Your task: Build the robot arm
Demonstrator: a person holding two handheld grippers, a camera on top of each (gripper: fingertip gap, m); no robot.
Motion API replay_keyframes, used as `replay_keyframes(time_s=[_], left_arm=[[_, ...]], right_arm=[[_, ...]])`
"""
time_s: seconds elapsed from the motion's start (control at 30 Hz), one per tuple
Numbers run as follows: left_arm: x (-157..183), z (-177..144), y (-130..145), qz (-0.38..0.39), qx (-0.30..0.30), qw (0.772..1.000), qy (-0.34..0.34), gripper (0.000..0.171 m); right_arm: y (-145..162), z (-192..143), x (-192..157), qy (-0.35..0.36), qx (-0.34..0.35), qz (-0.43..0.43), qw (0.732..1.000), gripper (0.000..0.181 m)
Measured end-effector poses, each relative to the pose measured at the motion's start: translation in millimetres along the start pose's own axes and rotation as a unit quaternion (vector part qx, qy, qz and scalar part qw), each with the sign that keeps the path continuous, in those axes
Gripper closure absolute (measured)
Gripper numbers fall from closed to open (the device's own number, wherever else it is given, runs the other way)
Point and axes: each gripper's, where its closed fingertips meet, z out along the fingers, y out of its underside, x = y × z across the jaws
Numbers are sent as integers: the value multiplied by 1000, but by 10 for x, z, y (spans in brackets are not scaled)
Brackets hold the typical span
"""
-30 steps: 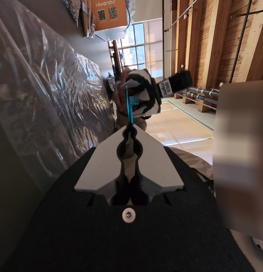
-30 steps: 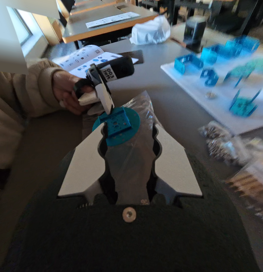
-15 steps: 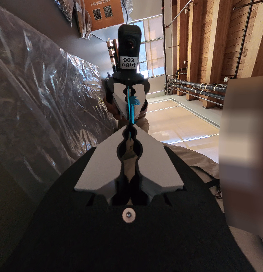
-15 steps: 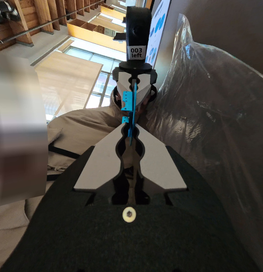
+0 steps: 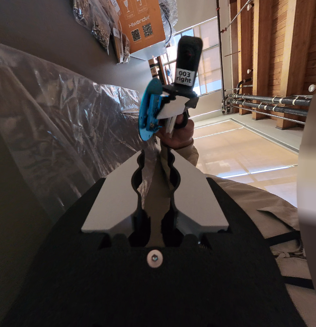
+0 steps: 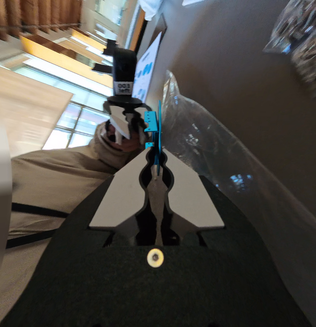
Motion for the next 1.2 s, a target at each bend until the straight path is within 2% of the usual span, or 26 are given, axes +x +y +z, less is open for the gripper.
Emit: replay_keyframes(time_s=[0.07,0.17,0.23,0.37,0.5,0.67,0.77,0.93,1.1,1.2], left_arm=[[-16,12,14,7,-3,1000,-9,148],[-43,27,33,20,-7,999,-24,148],[-55,35,41,25,-8,999,-32,148],[-80,37,40,31,-9,999,-42,148],[-111,42,51,42,-12,997,-58,148],[-132,57,74,57,-18,996,-72,149],[-141,61,71,80,-18,993,-89,149],[-87,59,-31,204,3,966,-156,143],[-5,21,-195,267,57,941,-202,140],[-57,-22,-241,290,62,925,-237,140]], right_arm=[[-46,-34,23,23,8,-47,999,178],[-72,-54,19,28,14,-57,998,178],[-60,-45,69,57,7,-82,995,178],[-45,-2,54,60,3,-105,993,178],[-75,18,11,68,10,-170,983,178],[-76,39,-129,75,16,-280,957,178],[-62,60,-165,69,13,-277,958,178],[-58,83,-162,65,15,-263,962,178],[-22,150,-222,65,12,-271,960,178],[-15,163,-247,63,13,-276,959,178]])
